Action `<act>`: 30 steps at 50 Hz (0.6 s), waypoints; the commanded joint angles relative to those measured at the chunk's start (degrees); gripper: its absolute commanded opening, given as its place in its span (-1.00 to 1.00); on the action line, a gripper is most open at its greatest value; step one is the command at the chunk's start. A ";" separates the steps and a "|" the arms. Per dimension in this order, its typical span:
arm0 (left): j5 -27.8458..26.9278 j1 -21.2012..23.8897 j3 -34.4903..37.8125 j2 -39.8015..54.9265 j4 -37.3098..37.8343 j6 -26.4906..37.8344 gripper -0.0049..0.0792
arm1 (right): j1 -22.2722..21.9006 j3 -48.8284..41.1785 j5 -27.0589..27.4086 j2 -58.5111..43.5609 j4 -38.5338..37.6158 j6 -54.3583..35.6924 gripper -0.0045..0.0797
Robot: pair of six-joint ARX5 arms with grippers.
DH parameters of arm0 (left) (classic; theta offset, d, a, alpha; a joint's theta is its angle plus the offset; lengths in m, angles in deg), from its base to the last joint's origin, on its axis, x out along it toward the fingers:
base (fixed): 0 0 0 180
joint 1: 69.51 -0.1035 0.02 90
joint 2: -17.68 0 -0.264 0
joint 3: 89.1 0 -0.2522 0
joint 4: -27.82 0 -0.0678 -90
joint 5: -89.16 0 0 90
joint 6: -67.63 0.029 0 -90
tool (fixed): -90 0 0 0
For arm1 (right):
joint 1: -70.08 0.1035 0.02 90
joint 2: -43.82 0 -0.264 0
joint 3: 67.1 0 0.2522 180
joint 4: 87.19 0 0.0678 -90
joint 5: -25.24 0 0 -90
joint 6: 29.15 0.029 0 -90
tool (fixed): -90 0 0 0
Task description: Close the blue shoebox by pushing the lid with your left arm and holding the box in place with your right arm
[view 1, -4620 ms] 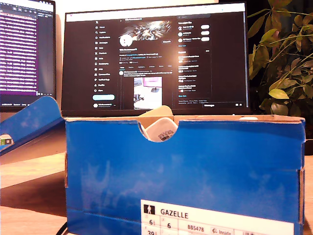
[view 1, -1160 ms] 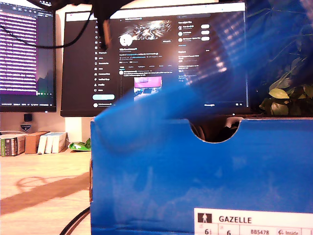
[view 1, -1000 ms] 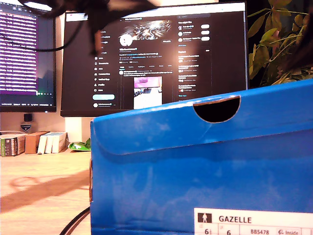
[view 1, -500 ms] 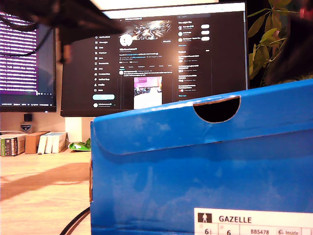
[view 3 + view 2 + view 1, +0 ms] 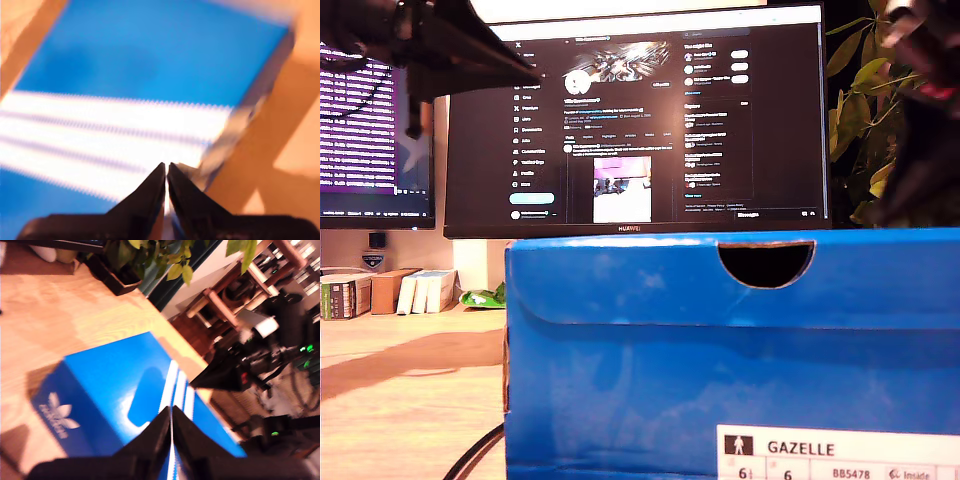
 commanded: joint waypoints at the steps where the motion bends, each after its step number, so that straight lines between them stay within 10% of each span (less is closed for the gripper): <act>1: 3.17 -0.85 0.50 -3.13 0.24 2.05 -0.93 | -0.85 -1.18 1.90 2.36 -2.54 0.02 -0.92; 17: 27.15 -5.11 0.50 -11.34 -0.57 12.57 -0.93 | -3.58 -1.18 22.10 11.82 -22.45 0.15 -0.92; 30: 29.88 -7.78 0.33 -14.12 -8.28 11.67 -0.93 | -4.72 -0.37 23.08 13.20 -36.22 1.51 -0.90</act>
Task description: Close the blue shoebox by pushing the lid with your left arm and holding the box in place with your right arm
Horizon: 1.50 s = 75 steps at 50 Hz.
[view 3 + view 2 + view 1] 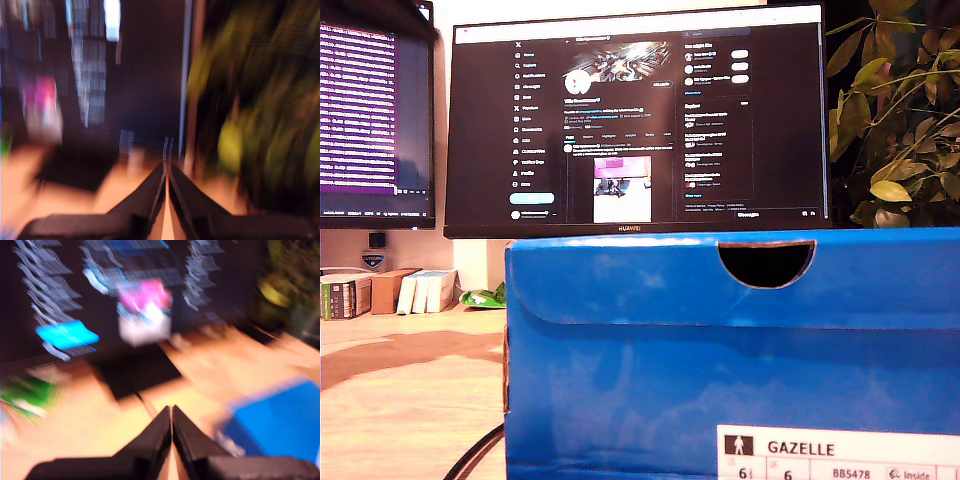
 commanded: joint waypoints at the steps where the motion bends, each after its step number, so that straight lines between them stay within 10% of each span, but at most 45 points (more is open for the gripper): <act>1: 0.28 -0.50 0.13 -0.17 -1.62 -1.31 -0.93 | -0.22 0.20 0.61 -0.28 -0.81 0.81 -0.90; 13: 4.09 -0.50 -2.47 -2.21 2.40 2.32 -0.93 | -2.25 3.13 8.46 0.17 -0.59 1.05 -0.90; 53: 2.69 -10.10 -1.99 -13.49 12.55 6.69 -0.93 | -12.20 -2.32 2.47 15.93 3.10 -1.09 -0.90; 75: 4.24 -10.58 12.81 -28.39 8.72 1.36 -0.93 | -12.15 -13.77 1.01 27.91 5.66 0.28 -0.90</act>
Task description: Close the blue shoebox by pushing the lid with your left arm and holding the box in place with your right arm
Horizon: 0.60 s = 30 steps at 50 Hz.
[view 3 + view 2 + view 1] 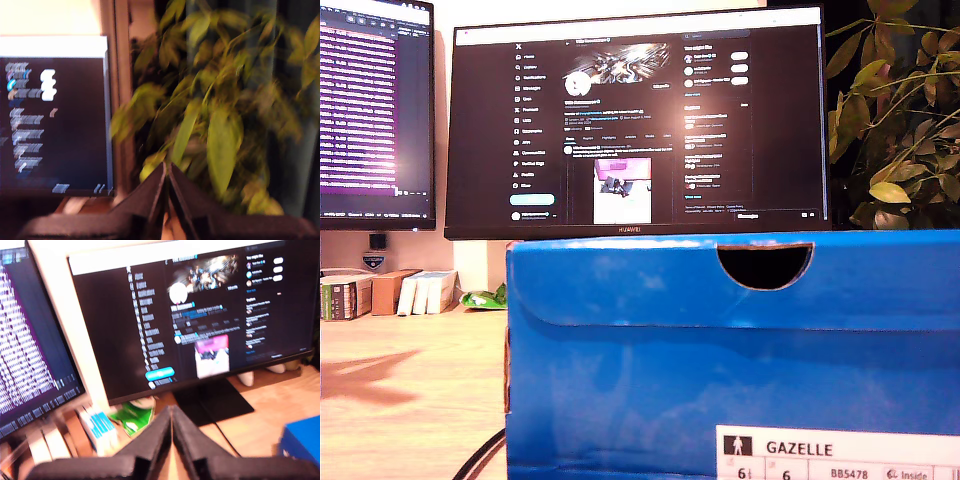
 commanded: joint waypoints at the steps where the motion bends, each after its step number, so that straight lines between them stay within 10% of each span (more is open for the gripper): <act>1: 0.52 -0.31 3.65 -1.73 -1.46 -2.32 -0.93 | 0.15 -1.73 -0.17 1.40 -0.28 0.70 -0.90; 30: 7.98 -0.33 20.83 -19.91 0.37 -14.78 -0.93 | 0.15 -7.48 0.11 7.78 8.46 2.16 -0.90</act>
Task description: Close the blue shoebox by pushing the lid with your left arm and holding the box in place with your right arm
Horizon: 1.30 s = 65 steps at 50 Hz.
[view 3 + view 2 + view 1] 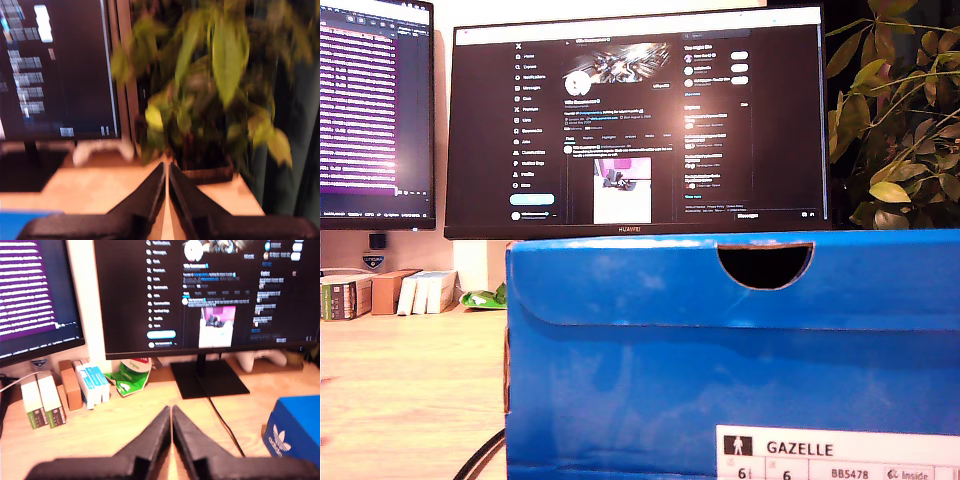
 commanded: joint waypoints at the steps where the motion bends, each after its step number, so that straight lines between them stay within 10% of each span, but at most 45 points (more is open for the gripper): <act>1: 1.51 -0.26 1.03 -0.17 0.59 -2.71 -0.93 | 0.15 -0.42 0.09 0.20 0.13 0.20 -0.90; 24: 10.21 -0.24 1.22 -0.79 1.22 1.11 -0.93 | 0.15 -0.44 0.04 0.28 4.00 0.17 -0.90; 65: 8.26 0.17 16.92 -18.69 -4.33 10.21 -0.93 | 0.26 -18.36 1.18 14.53 -5.31 -0.37 -0.90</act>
